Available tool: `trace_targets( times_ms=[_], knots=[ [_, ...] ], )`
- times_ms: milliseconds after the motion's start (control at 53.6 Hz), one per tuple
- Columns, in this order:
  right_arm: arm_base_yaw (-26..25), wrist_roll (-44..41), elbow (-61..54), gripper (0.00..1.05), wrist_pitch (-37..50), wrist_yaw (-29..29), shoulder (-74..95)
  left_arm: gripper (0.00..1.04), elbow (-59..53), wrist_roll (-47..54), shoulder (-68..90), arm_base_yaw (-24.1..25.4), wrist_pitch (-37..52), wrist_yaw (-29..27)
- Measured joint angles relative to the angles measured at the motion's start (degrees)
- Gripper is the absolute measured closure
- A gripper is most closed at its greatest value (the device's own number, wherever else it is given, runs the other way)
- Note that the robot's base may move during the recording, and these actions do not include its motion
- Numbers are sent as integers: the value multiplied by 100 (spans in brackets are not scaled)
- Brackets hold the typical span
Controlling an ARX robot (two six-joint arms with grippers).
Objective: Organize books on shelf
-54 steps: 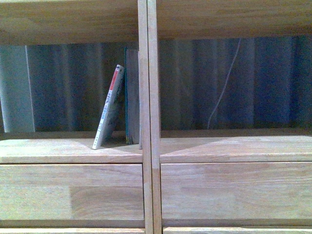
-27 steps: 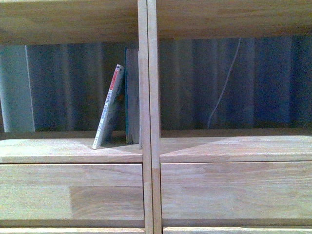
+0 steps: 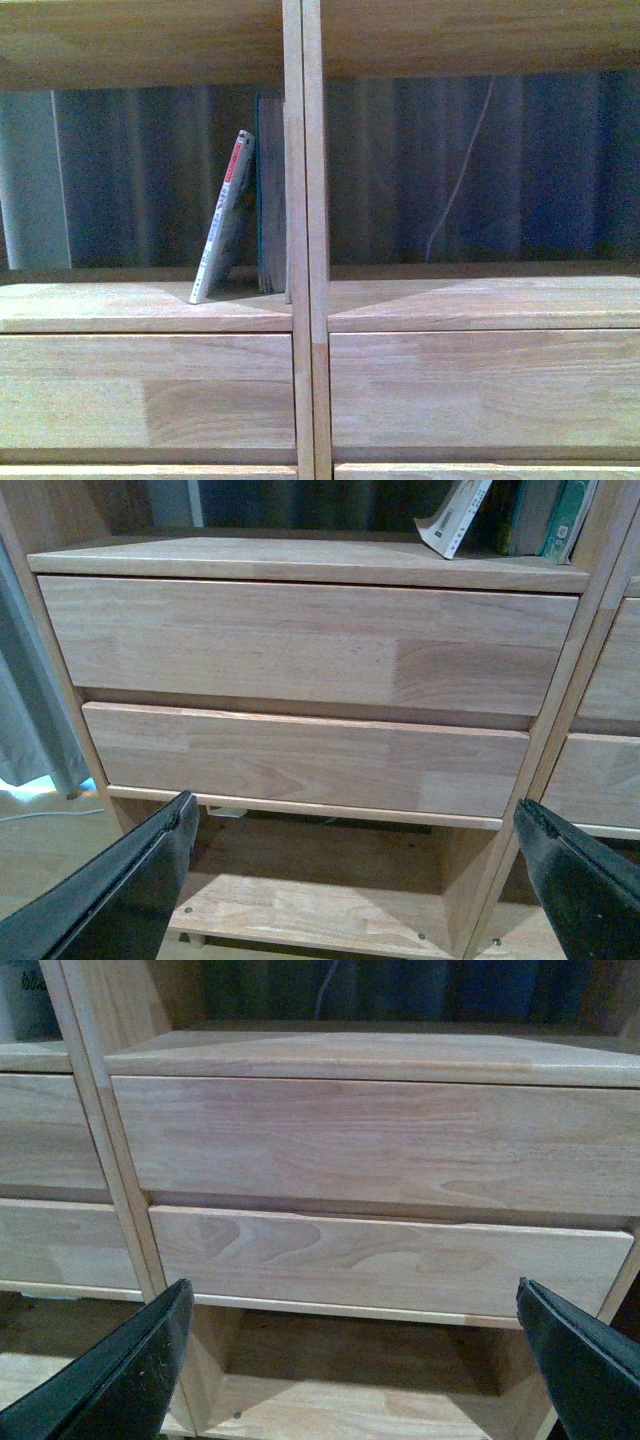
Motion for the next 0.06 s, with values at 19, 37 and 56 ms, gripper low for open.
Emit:
trace_targets(
  times_ms=[19, 37, 56],
  knots=[
    [0, 0, 0, 7, 0, 0, 0, 7, 0, 0, 0, 0, 0, 0],
    [0, 0, 0, 7, 0, 0, 0, 7, 0, 0, 0, 0, 0, 0],
    [0, 0, 0, 7, 0, -2, 0, 7, 0, 0, 0, 0, 0, 0]
  ],
)
